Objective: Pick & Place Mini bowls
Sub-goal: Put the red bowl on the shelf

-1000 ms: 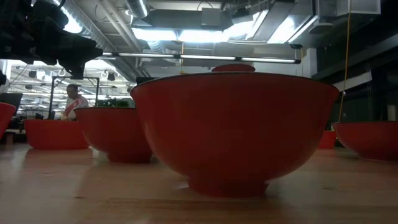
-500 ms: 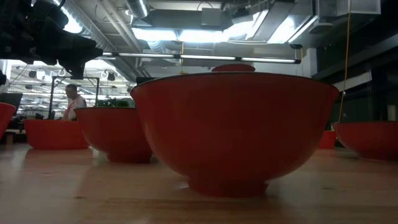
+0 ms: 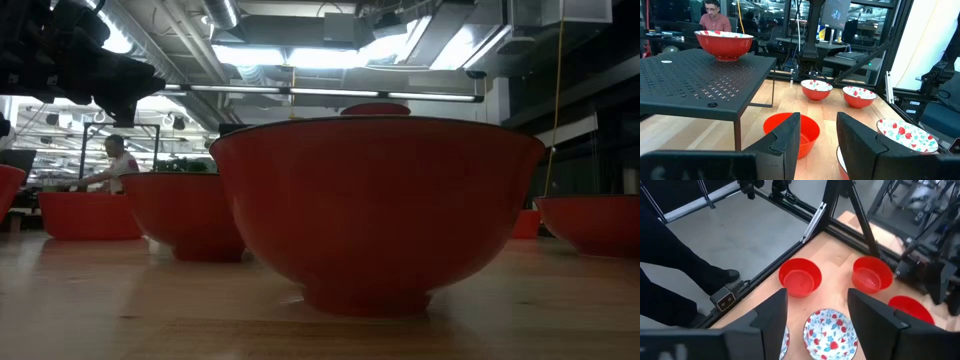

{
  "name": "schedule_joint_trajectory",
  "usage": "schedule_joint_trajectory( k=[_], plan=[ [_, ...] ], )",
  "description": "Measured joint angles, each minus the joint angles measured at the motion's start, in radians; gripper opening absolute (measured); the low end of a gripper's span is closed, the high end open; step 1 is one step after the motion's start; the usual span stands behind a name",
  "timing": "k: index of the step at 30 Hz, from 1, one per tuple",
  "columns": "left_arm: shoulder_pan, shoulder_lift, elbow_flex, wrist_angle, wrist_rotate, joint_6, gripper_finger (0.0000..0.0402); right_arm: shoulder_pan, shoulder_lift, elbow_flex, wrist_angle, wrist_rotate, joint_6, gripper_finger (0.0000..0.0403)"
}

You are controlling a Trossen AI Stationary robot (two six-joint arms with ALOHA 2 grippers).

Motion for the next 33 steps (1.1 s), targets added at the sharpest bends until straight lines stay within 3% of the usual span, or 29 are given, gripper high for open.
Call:
schedule_joint_trajectory(
  k=[7, 18, 33],
  plan=[
    [0.000, 0.000, 0.000, 0.000, 0.000, 0.000, 0.0123, 0.000, 0.000, 0.000, -0.017, 0.072, 0.146, 0.0206],
    [0.000, 0.000, 0.000, 0.000, 0.000, 0.000, 0.0123, 0.019, 0.015, 0.000, -0.072, 0.250, 0.094, 0.0207],
    [0.000, 0.000, 0.000, -0.002, 0.001, 0.000, 0.0123, 0.043, 0.082, 0.000, -0.226, 0.271, 0.080, 0.0207]
  ],
)
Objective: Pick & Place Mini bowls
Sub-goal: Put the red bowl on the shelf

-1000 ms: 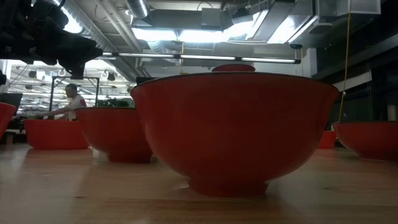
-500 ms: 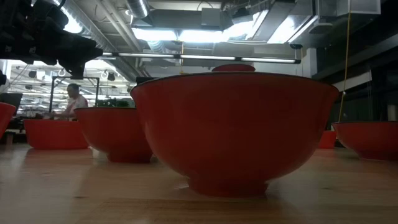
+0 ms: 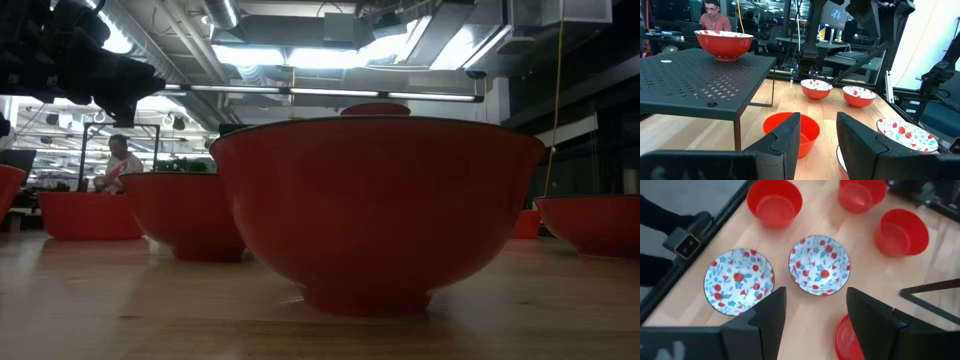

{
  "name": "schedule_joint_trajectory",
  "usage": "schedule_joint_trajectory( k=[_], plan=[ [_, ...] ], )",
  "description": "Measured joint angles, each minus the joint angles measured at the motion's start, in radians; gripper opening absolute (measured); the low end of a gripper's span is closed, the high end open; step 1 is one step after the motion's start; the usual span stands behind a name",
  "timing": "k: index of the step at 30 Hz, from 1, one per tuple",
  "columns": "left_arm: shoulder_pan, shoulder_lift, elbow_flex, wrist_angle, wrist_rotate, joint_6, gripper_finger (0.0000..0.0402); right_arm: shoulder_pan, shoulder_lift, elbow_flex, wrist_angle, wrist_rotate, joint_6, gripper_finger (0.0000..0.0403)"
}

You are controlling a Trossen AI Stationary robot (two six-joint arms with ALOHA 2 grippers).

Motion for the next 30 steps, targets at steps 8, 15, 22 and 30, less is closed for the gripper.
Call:
schedule_joint_trajectory(
  k=[8, 15, 22, 30],
  plan=[
    [0.000, 0.006, 0.000, 0.001, -0.002, 0.000, 0.0123, 0.043, 0.015, 0.000, -0.056, 0.000, -0.059, 0.0207],
    [0.000, 0.008, 0.000, 0.000, -0.001, 0.000, 0.0123, 0.069, 0.014, 0.000, -0.061, -0.001, -0.102, 0.0207],
    [0.000, 0.008, 0.000, 0.000, -0.001, 0.000, 0.0123, 0.086, 0.014, 0.000, -0.061, -0.001, -0.101, 0.0207],
    [0.000, 0.008, 0.000, 0.001, -0.001, 0.000, 0.0123, 0.104, 0.013, 0.000, -0.064, -0.001, -0.098, 0.0207]
  ],
)
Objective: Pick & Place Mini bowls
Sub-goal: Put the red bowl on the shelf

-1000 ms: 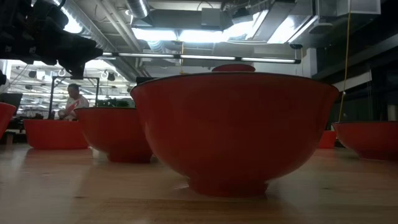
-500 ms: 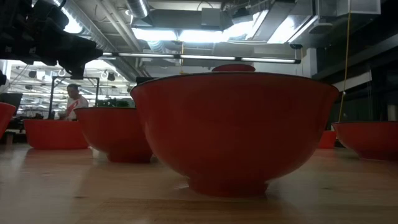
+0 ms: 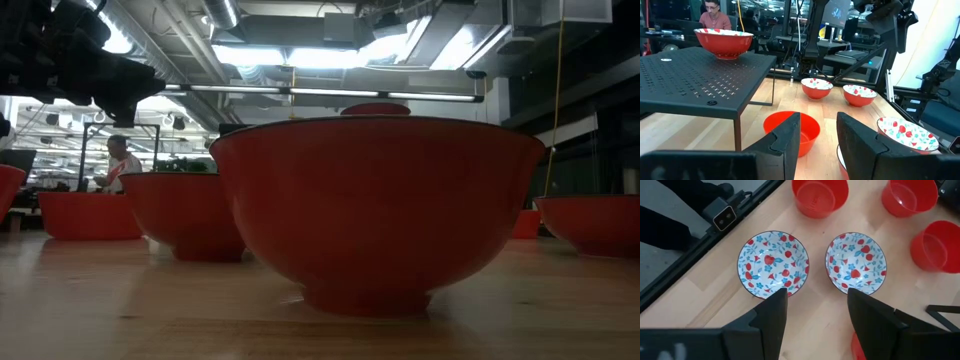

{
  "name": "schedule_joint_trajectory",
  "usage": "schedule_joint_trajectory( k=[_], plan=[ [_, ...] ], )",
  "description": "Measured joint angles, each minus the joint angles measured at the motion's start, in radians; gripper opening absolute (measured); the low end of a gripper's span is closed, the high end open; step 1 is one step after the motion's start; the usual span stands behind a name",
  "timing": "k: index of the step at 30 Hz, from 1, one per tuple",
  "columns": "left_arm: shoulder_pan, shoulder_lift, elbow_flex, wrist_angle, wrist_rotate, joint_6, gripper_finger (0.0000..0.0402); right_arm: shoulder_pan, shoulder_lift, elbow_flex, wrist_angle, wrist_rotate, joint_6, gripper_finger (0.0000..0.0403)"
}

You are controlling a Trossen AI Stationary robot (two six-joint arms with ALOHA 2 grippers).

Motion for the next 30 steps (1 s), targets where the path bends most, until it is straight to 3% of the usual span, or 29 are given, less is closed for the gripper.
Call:
schedule_joint_trajectory(
  k=[21, 30],
  plan=[
    [0.000, 0.000, 0.000, 0.001, 0.000, 0.000, 0.0123, 0.018, 0.026, 0.000, -0.008, 0.000, 0.016, 0.0207],
    [0.000, 0.000, 0.000, 0.000, 0.000, 0.000, 0.0123, 0.018, 0.096, 0.000, -0.011, -0.001, 0.051, 0.0207]
  ],
)
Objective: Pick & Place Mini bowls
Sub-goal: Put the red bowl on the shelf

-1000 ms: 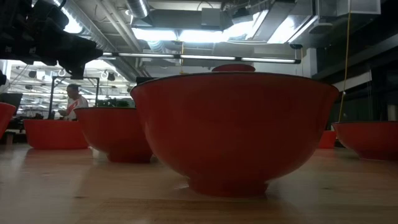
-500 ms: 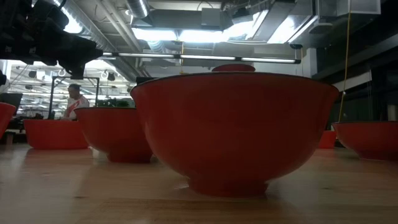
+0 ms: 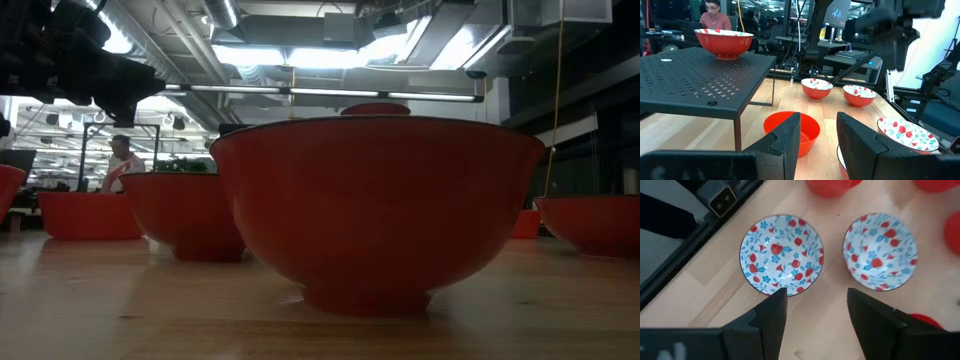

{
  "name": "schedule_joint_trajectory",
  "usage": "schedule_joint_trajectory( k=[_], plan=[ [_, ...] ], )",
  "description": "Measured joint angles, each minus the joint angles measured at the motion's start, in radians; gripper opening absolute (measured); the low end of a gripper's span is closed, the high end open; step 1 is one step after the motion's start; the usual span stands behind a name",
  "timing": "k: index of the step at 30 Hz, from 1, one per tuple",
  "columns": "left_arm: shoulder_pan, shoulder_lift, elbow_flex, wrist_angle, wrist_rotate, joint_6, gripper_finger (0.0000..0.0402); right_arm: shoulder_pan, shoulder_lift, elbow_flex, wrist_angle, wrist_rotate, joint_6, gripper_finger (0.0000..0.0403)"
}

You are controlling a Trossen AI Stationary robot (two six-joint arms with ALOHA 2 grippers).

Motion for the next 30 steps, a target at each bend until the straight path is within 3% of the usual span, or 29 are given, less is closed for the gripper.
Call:
schedule_joint_trajectory(
  k=[9, 20, 30],
  plan=[
    [0.000, 0.000, 0.000, 0.000, 0.000, 0.000, 0.0123, -0.015, 0.071, 0.000, 0.003, -0.008, 0.003, 0.0207],
    [0.000, 0.000, 0.000, 0.000, 0.000, 0.000, 0.0123, -0.130, 0.141, 0.000, 0.014, 0.049, 0.093, 0.0207],
    [0.000, 0.000, 0.000, 0.000, 0.000, 0.000, 0.0123, -0.175, 0.236, 0.000, 0.039, 0.315, 0.216, 0.0207]
  ],
)
